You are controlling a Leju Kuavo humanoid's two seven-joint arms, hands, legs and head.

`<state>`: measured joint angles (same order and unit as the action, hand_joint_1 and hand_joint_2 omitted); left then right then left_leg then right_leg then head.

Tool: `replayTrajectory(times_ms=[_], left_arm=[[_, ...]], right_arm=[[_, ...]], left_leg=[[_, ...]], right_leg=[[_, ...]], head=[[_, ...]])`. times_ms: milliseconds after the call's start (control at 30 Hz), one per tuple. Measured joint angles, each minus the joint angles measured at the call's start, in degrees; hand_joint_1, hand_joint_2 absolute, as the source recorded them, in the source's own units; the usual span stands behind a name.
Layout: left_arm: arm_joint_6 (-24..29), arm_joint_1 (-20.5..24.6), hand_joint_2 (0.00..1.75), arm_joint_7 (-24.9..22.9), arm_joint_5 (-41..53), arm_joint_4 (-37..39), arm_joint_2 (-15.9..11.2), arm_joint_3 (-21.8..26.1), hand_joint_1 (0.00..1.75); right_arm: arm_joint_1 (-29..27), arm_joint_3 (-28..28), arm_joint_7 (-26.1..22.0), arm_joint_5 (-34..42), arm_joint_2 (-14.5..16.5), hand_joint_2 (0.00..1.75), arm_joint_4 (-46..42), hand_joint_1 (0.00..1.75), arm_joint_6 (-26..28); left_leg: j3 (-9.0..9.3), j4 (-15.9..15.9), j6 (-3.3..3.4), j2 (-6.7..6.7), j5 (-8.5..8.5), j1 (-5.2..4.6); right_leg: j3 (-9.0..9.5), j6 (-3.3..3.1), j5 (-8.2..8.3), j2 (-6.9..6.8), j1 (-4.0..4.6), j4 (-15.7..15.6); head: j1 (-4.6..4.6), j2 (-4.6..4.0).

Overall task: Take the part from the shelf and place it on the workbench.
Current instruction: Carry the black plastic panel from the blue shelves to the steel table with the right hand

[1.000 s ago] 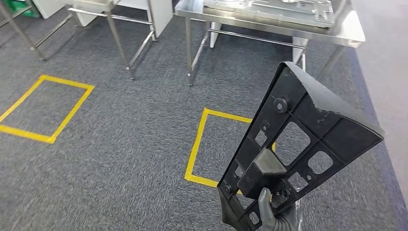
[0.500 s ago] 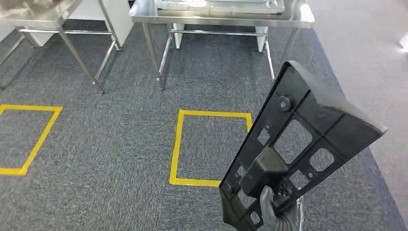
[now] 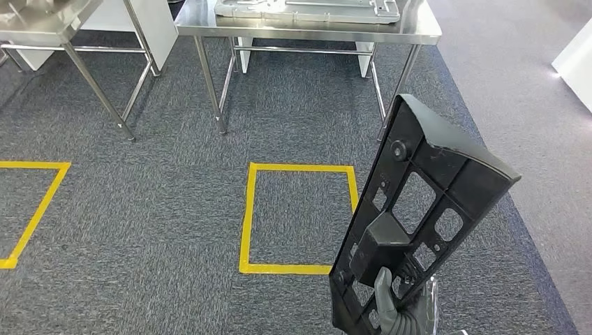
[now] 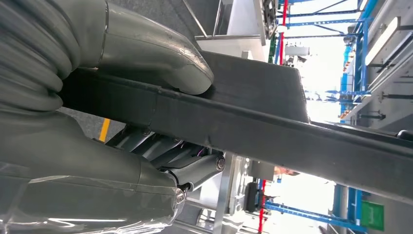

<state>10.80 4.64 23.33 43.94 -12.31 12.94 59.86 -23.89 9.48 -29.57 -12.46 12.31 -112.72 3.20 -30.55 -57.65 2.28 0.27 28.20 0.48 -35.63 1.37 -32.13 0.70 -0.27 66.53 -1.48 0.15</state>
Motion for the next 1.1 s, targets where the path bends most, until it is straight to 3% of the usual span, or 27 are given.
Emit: replayTrajectory(times_ms=[67, 100, 133, 200, 233, 300, 433, 500, 567, 600, 633, 667, 700, 733, 800, 867, 933, 1000, 1100], left_arm=[[0.1, 0.0, 0.00, 0.0, 0.2, 0.0, 0.0, 0.0, 0.00], [0.1, -0.1, 0.00, -0.1, 0.2, 0.0, 0.0, 0.0, 0.00], [0.2, -0.1, 0.00, -0.1, 0.3, 0.0, 0.0, 0.1, 0.00], [0.2, -0.2, 0.00, -0.2, 0.4, 0.0, 0.0, 0.1, 0.00], [0.3, -0.2, 0.00, -0.3, 0.5, 0.0, 0.0, 0.1, 0.00], [0.5, -0.1, 0.00, -0.3, 0.6, 0.0, 0.0, 0.1, 0.00], [0.8, 0.0, 0.00, -0.4, 0.7, 0.0, 0.0, 0.1, 0.00], [0.8, 0.1, 0.00, -0.5, 0.8, 0.0, 0.0, 0.2, 0.00], [0.8, 0.1, 0.00, -0.6, 0.9, 0.0, 0.0, 0.2, 0.00], [0.8, 0.0, 0.00, -0.7, 1.0, 0.0, 0.0, 0.2, 0.00], [0.8, -0.2, 0.00, -0.8, 1.1, 0.0, 0.0, 0.2, 0.00], [0.8, -0.3, 0.00, -0.9, 1.2, 0.0, 0.0, 0.2, 0.00], [0.8, -0.4, 0.00, -0.9, 1.2, 0.0, 0.0, 0.2, 0.00], [0.8, -0.4, 0.00, -1.0, 1.3, 0.0, 0.0, 0.2, 0.00], [0.8, -0.4, 0.00, -1.0, 1.4, 0.0, -0.1, 0.2, 0.00], [0.8, -0.4, 0.00, -1.0, 1.6, 0.0, -0.1, 0.2, 0.00], [0.8, -0.4, 0.00, -1.1, 1.7, 0.0, -0.1, 0.2, 0.00], [0.8, -0.2, 0.00, -1.0, 1.8, 0.0, 0.0, 0.2, 0.00], [0.8, -0.1, 0.00, -1.0, 1.9, 0.0, 0.0, 0.2, 0.00]], right_arm=[[-0.1, 0.1, 0.1, -0.1, 0.0, 1.75, 0.2, 1.75, 0.5], [-0.1, 0.1, 0.1, -0.2, 0.0, 1.75, 0.4, 1.75, 0.7], [-0.2, 0.1, 0.2, -0.2, -0.1, 1.75, 0.5, 1.75, 0.8], [-0.2, 0.3, 0.3, -0.2, -0.1, 1.75, 0.7, 1.75, 1.1], [-0.2, 0.4, 0.3, -0.2, -0.1, 1.75, 0.7, 1.75, 1.4], [-0.2, 0.7, 0.4, -0.2, -0.2, 1.75, 0.9, 1.75, 1.7], [-0.5, 1.1, 0.5, -0.3, -0.3, 1.75, 1.1, 1.75, 1.9], [-0.5, 1.5, 0.5, -0.3, -0.3, 1.75, 1.2, 1.75, 2.0], [-0.5, 1.8, 0.6, -0.3, -0.3, 1.75, 1.4, 1.75, 2.3], [-0.5, 1.9, 0.7, -0.3, -0.4, 1.75, 1.6, 1.75, 2.5], [-0.5, 2.0, 0.8, -0.3, -0.4, 1.75, 1.8, 1.75, 2.7], [-0.5, 2.1, 0.9, -0.3, -0.4, 1.75, 2.0, 1.75, 3.0], [-0.5, 2.2, 1.1, -0.3, -0.4, 1.75, 2.1, 1.75, 3.2], [-0.5, 2.3, 1.4, -0.4, -0.4, 1.75, 2.2, 1.75, 3.6], [-0.4, 2.4, 2.0, -0.6, -0.4, 1.75, 2.5, 1.75, 4.5], [-0.3, 2.6, 2.7, -1.1, -0.5, 1.75, 2.8, 1.75, 5.3], [-0.2, 2.9, 3.2, -1.6, -0.6, 1.75, 3.0, 1.75, 5.8], [0.1, 3.3, 3.6, -1.9, -0.8, 1.75, 3.3, 1.75, 6.3], [0.3, 4.1, 4.0, -2.3, -1.3, 1.75, 3.9, 1.75, 7.1]], left_leg=[[0.17, 0.0, 0.03, 0.10, 0.26, 0.00], [0.39, 0.0, -0.03, 0.13, 0.48, 0.03], [0.76, -0.1, -0.16, 0.13, 0.75, 0.07], [1.74, 0.0, -0.54, 0.14, 1.47, 0.18], [2.21, 0.0, -0.79, 0.17, 1.80, 0.20], [2.61, 0.3, -1.52, 0.28, 2.35, 0.18], [3.32, -1.7, -2.95, 0.35, 2.90, 0.14], [0.66, -7.1, -3.15, 0.26, 4.87, 0.27], [-4.04, -14.3, -3.26, 0.22, 7.91, 0.25], [-5.87, -16.2, -3.23, 0.21, 8.88, 0.22], [-6.89, -16.3, -3.07, 0.20, 8.78, 0.16], [-7.03, -14.5, -2.76, 0.19, 7.39, 0.05], [-6.45, -11.2, -2.27, 0.16, 4.83, -0.15], [-5.76, -7.9, -1.65, 0.06, 1.94, -0.44], [-4.82, -3.6, -0.70, -0.24, -0.83, -1.04], [-4.10, -2.4, -0.19, -0.52, -0.69, -1.23], [-2.35, -1.2, 0.26, -0.53, -1.00, -0.79], [-0.76, -0.3, 0.52, -0.46, -0.80, -0.36], [0.61, 0.1, 0.32, -0.57, 0.30, -0.04]], right_leg=[[-3.82, 0.47, -2.37, -0.15, -0.37, 6.2], [-4.80, 0.60, -2.18, -0.23, -0.51, 7.3], [-4.72, 0.61, -0.81, -0.34, -0.62, 6.2], [-1.88, 0.47, 3.74, -0.66, -0.70, -0.7], [-0.53, 0.28, 4.87, -0.88, -0.57, -4.1], [0.70, -0.52, 4.82, -1.27, -0.11, -7.2], [2.07, -2.47, 4.80, -1.04, -0.10, -7.9], [3.19, -3.17, 4.33, -0.97, -0.11, -8.2], [3.91, -3.62, 3.56, -0.80, 0.12, -8.2], [4.39, -3.73, 3.12, -0.63, 0.30, -8.2], [5.01, -3.79, 2.62, -0.45, 0.49, -8.2], [5.78, -3.84, 2.08, -0.29, 0.71, -8.2], [6.56, -3.84, 1.53, -0.19, 0.91, -8.3], [7.30, -3.81, 0.98, -0.16, 1.07, -8.3], [8.26, -3.35, 0.02, -0.01, 1.16, -8.4], [8.95, -2.65, -0.18, 0.11, 1.10, -7.9], [8.84, -2.07, 0.11, -0.09, 1.10, -6.0], [5.96, -1.33, -0.83, -0.31, 0.92, -1.2], [-1.09, -0.09, -4.77, -0.39, -0.07, 6.8]], head=[[-0.06, 0.00], [-0.06, 0.00], [-0.08, 0.00], [-0.07, 0.00], [-0.03, 0.00], [-0.03, 0.01], [0.11, 0.01], [0.46, 0.01], [0.74, 0.02], [0.75, 0.02], [0.78, 0.02], [0.77, 0.02], [0.77, 0.01], [0.71, 0.01], [0.59, 0.01], [0.56, 0.01], [0.54, 0.01], [0.23, 0.01], [-0.10, 0.01]])
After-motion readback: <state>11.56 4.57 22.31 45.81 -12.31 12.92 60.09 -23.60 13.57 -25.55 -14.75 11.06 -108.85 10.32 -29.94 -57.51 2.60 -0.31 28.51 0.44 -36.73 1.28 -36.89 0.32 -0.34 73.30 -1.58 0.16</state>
